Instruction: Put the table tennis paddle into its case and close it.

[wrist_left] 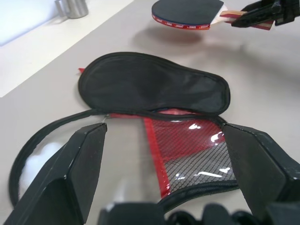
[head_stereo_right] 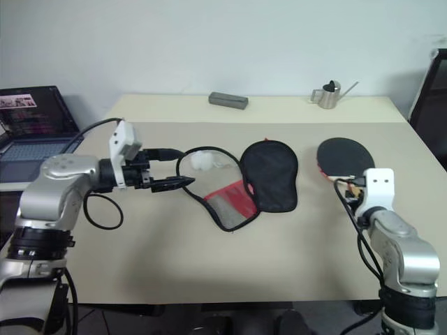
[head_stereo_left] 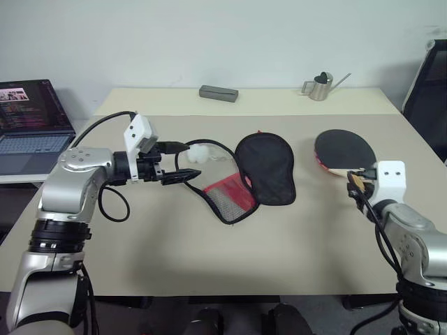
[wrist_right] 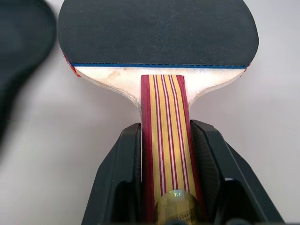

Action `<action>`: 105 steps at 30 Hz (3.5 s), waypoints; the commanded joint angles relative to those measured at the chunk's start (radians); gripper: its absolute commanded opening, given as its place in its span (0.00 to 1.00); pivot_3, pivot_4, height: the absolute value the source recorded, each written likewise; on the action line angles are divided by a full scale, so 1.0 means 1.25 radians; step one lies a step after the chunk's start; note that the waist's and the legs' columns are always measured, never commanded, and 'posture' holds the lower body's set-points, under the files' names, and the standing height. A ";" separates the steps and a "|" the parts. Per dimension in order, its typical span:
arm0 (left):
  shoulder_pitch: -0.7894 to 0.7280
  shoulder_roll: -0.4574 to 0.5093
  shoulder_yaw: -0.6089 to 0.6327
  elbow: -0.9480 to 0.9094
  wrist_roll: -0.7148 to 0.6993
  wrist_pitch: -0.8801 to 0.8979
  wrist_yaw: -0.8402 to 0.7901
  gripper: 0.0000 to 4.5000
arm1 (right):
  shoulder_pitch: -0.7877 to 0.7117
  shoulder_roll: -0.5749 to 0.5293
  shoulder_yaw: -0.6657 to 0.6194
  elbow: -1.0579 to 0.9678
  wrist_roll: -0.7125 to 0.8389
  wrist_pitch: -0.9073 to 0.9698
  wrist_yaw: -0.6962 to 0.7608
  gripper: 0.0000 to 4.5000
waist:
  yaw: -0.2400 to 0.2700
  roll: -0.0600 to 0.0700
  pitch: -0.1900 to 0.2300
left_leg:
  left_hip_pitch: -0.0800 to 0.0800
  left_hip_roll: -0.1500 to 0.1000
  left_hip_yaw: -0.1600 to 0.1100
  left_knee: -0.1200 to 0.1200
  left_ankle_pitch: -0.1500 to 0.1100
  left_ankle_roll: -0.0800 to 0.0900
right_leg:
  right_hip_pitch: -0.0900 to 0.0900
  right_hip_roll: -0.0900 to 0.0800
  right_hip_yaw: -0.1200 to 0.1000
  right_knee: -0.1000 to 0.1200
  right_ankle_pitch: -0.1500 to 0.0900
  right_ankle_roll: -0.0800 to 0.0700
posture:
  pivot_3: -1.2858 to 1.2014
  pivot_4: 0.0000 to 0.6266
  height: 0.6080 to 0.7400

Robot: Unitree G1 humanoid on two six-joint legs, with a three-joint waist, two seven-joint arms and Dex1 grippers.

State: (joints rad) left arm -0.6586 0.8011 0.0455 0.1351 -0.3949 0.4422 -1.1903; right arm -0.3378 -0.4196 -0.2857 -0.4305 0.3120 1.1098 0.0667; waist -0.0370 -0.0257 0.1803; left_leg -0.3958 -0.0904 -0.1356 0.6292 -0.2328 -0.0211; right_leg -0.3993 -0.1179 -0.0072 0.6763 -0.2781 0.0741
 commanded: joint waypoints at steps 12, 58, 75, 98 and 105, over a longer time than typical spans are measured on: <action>-0.002 0.040 0.065 -0.047 -0.051 0.036 -0.001 0.95 | -0.214 0.103 0.207 0.079 0.010 0.015 0.055 0.27 | -0.004 0.000 0.000 | -0.003 0.000 0.000 0.000 0.000 0.000 | -0.005 0.000 0.000 0.002 0.000 0.000 | 0.52 0.24 1.00; 0.084 0.050 0.086 -0.095 -0.074 0.016 0.028 0.95 | -0.249 0.268 0.268 0.384 -0.162 -0.203 0.019 0.49 | -0.017 0.000 0.000 | -0.003 0.000 0.000 0.001 0.002 -0.003 | -0.005 0.000 0.001 0.003 0.000 -0.001 | 0.52 0.24 1.00; 0.116 0.038 0.110 -0.033 -0.046 -0.053 0.079 0.95 | -0.189 0.179 0.163 0.087 -0.056 -0.015 0.107 0.99 | -0.013 0.000 0.000 | -0.003 0.000 0.000 0.001 0.001 -0.001 | -0.005 0.000 0.001 0.003 0.000 -0.001 | 0.52 0.24 1.00; 0.145 0.003 0.053 0.166 0.064 -0.162 0.089 0.95 | -0.249 -0.277 0.149 0.154 0.167 -0.162 0.681 0.99 | -0.012 0.000 0.000 | -0.003 0.000 0.001 0.001 0.000 0.000 | -0.005 0.000 0.000 0.003 0.000 -0.001 | 0.52 0.24 1.00; 0.094 -0.067 0.006 0.260 0.125 -0.206 0.127 0.95 | -0.285 -0.325 0.144 0.165 0.190 -0.169 0.713 0.99 | -0.006 -0.001 0.000 | -0.003 0.000 0.000 0.001 0.000 0.000 | -0.004 -0.001 -0.001 0.002 0.000 -0.001 | 0.52 0.24 1.00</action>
State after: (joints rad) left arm -0.5124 0.7214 0.0539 0.4422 -0.2555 0.2140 -1.0477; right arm -0.6786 -0.8097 -0.0703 -0.2005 0.5256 0.9085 0.9435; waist -0.0445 -0.0265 0.1800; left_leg -0.3999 -0.0908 -0.1352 0.6308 -0.2325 -0.0217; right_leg -0.4047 -0.1190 -0.0079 0.6794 -0.2775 0.0734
